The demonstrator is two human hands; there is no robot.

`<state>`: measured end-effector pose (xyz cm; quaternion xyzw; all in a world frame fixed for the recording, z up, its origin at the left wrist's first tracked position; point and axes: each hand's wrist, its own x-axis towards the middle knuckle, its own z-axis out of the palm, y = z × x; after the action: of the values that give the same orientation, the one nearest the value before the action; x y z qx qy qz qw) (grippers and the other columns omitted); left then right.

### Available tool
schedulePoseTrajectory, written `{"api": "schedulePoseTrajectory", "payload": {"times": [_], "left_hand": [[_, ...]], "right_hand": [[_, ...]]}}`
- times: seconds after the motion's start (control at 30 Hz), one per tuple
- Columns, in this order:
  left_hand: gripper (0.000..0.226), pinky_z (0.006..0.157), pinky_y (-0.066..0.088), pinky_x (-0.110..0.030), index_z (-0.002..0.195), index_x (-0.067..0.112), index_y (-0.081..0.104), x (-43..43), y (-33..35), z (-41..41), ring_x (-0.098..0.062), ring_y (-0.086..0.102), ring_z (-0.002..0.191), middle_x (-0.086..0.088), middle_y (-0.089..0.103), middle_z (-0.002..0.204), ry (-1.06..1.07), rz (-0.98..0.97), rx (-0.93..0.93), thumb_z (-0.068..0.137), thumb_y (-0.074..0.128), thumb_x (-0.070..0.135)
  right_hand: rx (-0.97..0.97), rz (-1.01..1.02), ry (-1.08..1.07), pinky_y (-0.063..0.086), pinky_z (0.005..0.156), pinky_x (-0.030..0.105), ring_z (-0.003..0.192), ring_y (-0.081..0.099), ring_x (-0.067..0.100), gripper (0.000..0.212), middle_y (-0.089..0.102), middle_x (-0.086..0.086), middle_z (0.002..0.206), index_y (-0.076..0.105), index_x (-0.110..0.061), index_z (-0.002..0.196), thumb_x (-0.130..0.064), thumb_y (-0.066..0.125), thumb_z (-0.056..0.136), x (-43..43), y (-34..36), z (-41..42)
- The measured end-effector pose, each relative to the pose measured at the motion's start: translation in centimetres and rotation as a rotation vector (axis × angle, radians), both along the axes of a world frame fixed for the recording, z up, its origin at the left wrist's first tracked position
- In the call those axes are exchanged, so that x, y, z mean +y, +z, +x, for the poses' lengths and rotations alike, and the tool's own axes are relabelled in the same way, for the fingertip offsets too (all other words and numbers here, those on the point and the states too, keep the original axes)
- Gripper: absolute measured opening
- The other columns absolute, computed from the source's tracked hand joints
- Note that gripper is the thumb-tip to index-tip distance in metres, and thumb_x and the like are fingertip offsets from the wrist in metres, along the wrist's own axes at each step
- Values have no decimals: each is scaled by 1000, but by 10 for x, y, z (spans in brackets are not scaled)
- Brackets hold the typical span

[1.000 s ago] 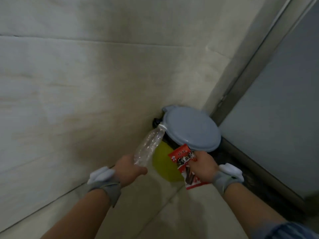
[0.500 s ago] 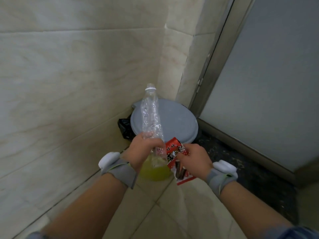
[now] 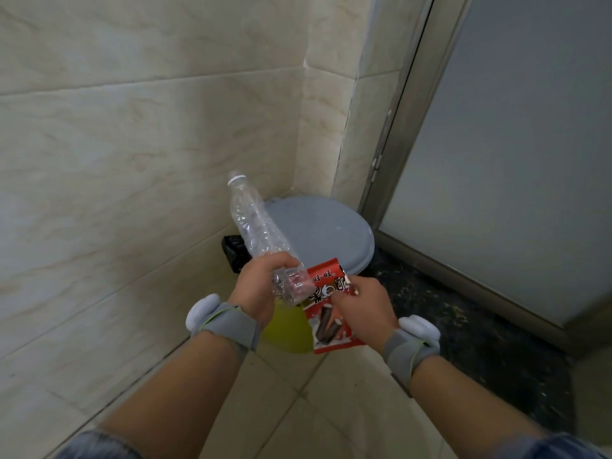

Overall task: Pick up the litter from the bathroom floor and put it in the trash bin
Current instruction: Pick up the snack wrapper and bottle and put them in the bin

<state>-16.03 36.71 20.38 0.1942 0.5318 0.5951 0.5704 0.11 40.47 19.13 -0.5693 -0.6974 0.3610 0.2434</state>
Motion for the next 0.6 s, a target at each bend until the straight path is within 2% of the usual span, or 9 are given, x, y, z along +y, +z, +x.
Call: {"api": "schedulePoseTrajectory", "payload": {"times": [0.07,0.13,0.2,0.23,0.27,0.33,0.4,0.5,0.6], "left_hand": [[10,80,50,-43,69,7,57,-3,1,-1,-28,55,73,-12,54,76,-19,55,37,63,65,8],[17,71,48,-35,72,4,61,-7,3,-4,-27,56,72,-14,58,75,-43,126,129,55,66,8],[22,73,45,-37,75,3,63,-14,5,-10,-25,57,75,-16,59,78,-87,183,289,53,65,6],[26,72,45,-37,77,0,63,-18,5,-14,-24,57,75,-16,60,78,-112,210,368,52,65,6],[33,70,46,-36,82,-3,61,-21,5,-21,-22,58,73,-15,60,78,-122,227,449,50,66,5],[45,65,47,-32,92,2,61,-26,3,-32,-20,59,69,-10,63,79,-111,225,639,48,67,8],[44,61,47,-28,95,16,60,-28,1,-43,-21,61,70,-5,65,84,-109,185,919,51,67,13],[41,52,39,-24,98,29,47,-28,-4,-53,-20,54,69,4,57,80,-174,-45,1307,64,68,20],[49,56,44,-30,105,27,36,-17,-2,-60,-25,58,67,2,58,76,-235,-203,1432,67,67,32]], "right_hand": [[37,67,-35,50,67,41,65,61,32,19,65,12,62,60,-9,60,-13,59,78,-1,2,1],[76,161,-32,49,69,33,69,62,24,11,69,3,68,67,-18,70,-12,62,77,-1,7,0],[52,283,29,48,86,27,99,65,19,22,72,4,107,72,-16,94,-9,63,75,5,14,-2],[11,364,74,43,95,23,115,59,18,23,64,4,126,71,-10,96,-7,63,75,10,19,-3],[-38,464,125,37,102,23,127,51,19,20,57,5,136,69,-5,93,-6,63,74,18,25,-6],[-153,659,229,36,108,34,135,42,27,15,54,12,138,68,-3,87,-4,62,73,37,40,-11],[-263,770,288,39,106,42,136,40,31,15,54,13,138,71,-5,86,-4,63,73,56,57,-16],[-407,818,346,41,104,44,138,36,32,23,54,12,138,75,-11,92,-4,64,73,78,77,-24],[-533,855,385,40,100,43,141,32,32,28,60,9,128,76,-18,98,-7,64,75,96,82,-29]]}}
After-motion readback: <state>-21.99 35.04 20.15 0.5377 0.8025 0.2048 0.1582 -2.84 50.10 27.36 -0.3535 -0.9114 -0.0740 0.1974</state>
